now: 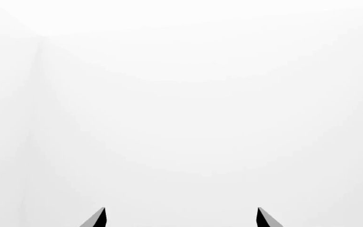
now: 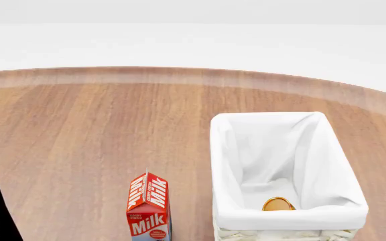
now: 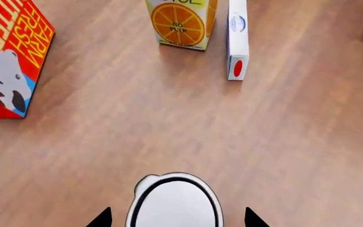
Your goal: Pick up the alphabet soup and the tomato sauce, and put them in the basket.
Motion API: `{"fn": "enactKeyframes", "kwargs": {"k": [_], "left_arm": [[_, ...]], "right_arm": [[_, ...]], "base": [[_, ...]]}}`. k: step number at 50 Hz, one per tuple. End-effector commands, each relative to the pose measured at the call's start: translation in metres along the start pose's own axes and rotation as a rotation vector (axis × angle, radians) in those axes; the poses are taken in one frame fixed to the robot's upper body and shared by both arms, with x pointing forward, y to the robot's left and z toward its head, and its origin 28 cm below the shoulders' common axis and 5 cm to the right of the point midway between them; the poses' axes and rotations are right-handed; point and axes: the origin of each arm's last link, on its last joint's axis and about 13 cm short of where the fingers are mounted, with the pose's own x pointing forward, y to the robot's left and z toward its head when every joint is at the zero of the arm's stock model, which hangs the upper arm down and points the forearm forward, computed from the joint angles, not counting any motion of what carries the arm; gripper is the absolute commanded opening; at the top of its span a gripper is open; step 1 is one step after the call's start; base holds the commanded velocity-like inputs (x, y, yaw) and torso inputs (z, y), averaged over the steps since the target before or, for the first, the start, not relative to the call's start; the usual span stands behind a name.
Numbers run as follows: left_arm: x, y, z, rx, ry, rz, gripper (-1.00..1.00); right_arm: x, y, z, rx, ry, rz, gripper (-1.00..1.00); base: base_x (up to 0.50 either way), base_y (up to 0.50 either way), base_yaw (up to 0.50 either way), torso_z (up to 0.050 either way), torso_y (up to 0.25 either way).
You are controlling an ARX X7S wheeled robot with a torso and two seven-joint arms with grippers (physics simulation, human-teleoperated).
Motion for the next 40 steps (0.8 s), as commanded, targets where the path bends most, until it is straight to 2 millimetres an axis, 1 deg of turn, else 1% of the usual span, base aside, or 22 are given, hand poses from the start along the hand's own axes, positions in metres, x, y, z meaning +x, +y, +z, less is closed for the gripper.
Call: {"fn": "enactKeyframes", "kwargs": {"k": [1, 27, 40], "left_arm": [[0.0, 0.0, 0.0, 0.001, 0.0, 0.0, 1.0], [-0.001, 0.001, -0.004, 0.0, 0.006, 0.001, 1.0], [-0.002, 0.0, -0.004, 0.001, 0.008, 0.0, 1.0]], "right_arm": [[0.006, 0.0, -0.003, 0.006, 0.002, 0.002, 1.0], [0.018, 0.0, -0.012, 0.019, 0.021, 0.012, 1.0], [0.02, 0.002, -0.016, 0.026, 0.023, 0.017, 1.0]], "base": [[0.0, 0.0, 0.0, 0.0, 0.0], [0.0, 0.0, 0.0, 0.0, 0.0], [0.0, 0.0, 0.0, 0.0, 0.0]]}}
